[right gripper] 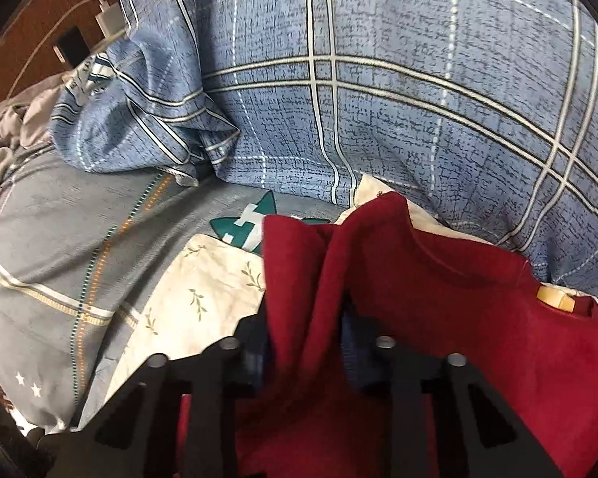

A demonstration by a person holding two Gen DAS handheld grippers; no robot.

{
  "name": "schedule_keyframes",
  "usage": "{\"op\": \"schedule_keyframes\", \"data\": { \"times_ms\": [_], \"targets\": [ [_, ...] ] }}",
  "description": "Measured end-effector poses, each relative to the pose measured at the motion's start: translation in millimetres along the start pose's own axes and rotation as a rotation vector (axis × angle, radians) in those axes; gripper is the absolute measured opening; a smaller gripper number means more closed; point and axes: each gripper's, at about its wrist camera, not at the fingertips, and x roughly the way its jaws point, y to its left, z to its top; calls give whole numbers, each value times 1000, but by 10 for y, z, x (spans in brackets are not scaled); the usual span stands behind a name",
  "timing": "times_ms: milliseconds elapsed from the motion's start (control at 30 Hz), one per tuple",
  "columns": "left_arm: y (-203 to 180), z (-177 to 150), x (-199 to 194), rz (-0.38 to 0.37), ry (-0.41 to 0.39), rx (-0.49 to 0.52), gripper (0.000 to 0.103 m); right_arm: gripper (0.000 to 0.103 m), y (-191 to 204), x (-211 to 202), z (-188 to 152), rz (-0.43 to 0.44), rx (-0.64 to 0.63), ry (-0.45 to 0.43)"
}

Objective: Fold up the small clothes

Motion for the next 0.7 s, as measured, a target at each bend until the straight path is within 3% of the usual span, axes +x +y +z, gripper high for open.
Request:
{"op": "schedule_keyframes", "data": {
  "times_ms": [133, 267, 500, 700],
  "targets": [
    [-6, -8, 17, 10, 0, 6, 26, 25, 3, -95, -26, 2, -7, -16],
    [46, -2, 66, 26, 0, 5, 34, 25, -18, -131, -35, 13, 10, -20],
    [157, 7, 102, 47, 7, -48, 64, 23, -61, -203, -44, 41, 49, -37],
    [209, -10, 111, 42, 10, -89, 68, 22, -141, -371, -92, 73, 78, -55]
  ]
}}
